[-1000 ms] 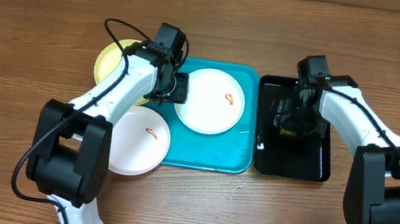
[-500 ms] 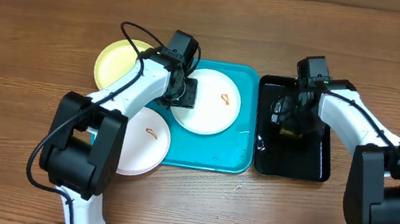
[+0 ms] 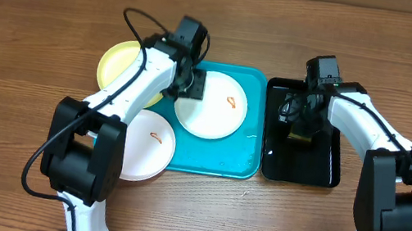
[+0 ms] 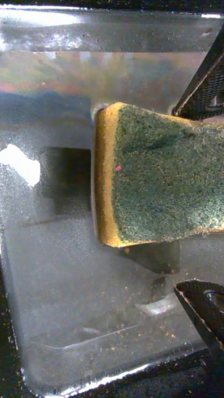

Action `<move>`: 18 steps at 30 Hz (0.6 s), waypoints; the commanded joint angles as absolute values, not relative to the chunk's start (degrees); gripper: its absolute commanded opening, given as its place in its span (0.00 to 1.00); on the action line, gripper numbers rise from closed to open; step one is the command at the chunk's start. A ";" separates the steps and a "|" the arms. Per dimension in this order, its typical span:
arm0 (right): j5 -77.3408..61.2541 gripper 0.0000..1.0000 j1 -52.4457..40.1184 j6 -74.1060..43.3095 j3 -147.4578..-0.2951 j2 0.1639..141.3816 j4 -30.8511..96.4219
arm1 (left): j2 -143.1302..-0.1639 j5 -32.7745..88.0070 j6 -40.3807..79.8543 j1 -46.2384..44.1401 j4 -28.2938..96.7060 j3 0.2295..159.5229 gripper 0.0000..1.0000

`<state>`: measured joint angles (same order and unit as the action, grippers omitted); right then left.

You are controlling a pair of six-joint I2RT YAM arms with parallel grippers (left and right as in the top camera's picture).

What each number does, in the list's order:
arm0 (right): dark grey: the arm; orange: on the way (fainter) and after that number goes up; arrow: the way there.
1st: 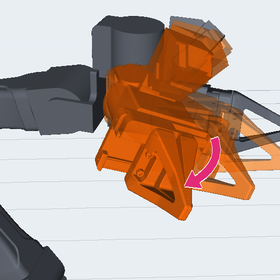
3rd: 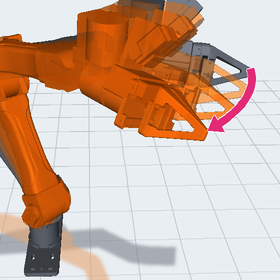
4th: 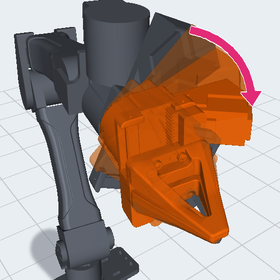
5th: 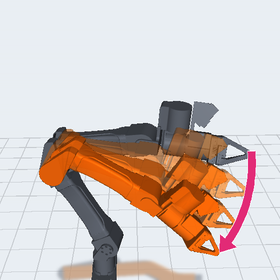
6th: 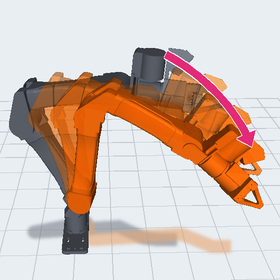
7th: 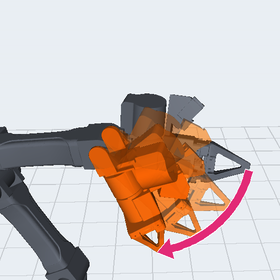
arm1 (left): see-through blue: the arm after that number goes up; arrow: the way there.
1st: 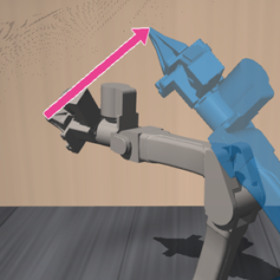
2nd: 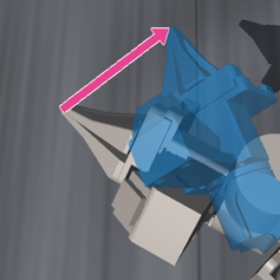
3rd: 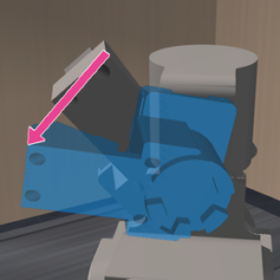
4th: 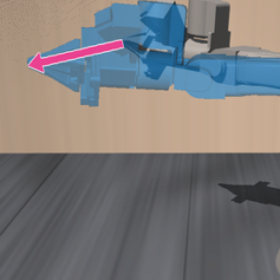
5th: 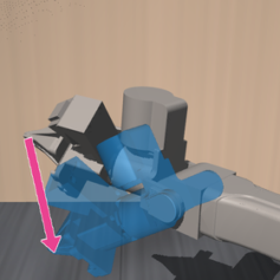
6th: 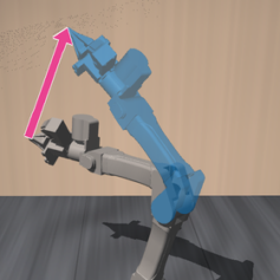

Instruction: Clean dirty plates on tray and stack at the side

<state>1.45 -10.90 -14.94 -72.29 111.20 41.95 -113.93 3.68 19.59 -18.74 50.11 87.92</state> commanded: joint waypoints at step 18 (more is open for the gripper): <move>2.11 0.60 -10.76 -14.85 -70.52 111.26 39.97 | -115.02 -4.45 20.56 -18.83 44.53 78.94 0.46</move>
<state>1.69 -10.87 -14.92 -71.96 111.20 40.97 -114.52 -3.57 19.62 -18.74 45.34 80.05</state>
